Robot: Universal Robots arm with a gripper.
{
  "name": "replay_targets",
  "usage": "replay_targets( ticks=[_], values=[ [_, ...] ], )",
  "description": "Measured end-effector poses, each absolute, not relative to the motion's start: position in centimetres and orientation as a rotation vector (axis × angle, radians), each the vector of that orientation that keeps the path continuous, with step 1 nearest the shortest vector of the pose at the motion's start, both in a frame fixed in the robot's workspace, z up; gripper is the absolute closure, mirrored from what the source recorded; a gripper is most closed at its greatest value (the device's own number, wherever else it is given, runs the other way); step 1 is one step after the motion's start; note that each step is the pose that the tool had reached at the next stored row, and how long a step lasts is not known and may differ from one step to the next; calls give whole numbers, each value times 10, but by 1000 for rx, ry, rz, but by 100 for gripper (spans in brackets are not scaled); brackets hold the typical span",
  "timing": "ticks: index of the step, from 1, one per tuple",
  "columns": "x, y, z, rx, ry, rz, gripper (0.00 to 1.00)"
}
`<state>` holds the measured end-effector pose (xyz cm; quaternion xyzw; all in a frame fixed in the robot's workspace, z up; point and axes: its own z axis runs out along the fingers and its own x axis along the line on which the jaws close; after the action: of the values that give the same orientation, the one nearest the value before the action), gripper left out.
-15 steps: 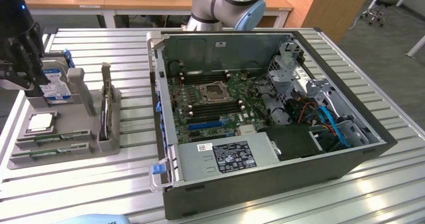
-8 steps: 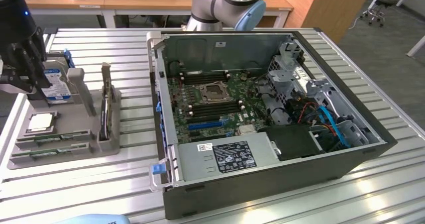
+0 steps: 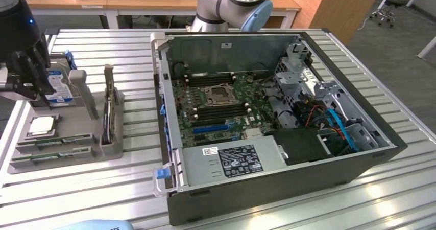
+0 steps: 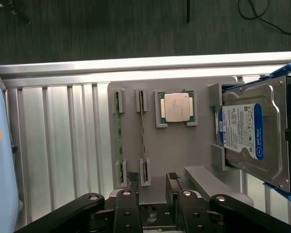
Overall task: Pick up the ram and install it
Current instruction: 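Pick up the ram and move it above insertion slot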
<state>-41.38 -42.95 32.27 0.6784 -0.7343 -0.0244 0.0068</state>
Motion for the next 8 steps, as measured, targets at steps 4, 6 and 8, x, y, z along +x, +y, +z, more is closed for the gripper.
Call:
replay_targets(
  ticks=[4,6,8],
  values=[
    [-414,-430,318,2122,-2297,-76,65],
    [-414,-430,316,2122,-2297,-76,65],
    [-414,-430,313,2122,-2297,-76,65]
  ],
)
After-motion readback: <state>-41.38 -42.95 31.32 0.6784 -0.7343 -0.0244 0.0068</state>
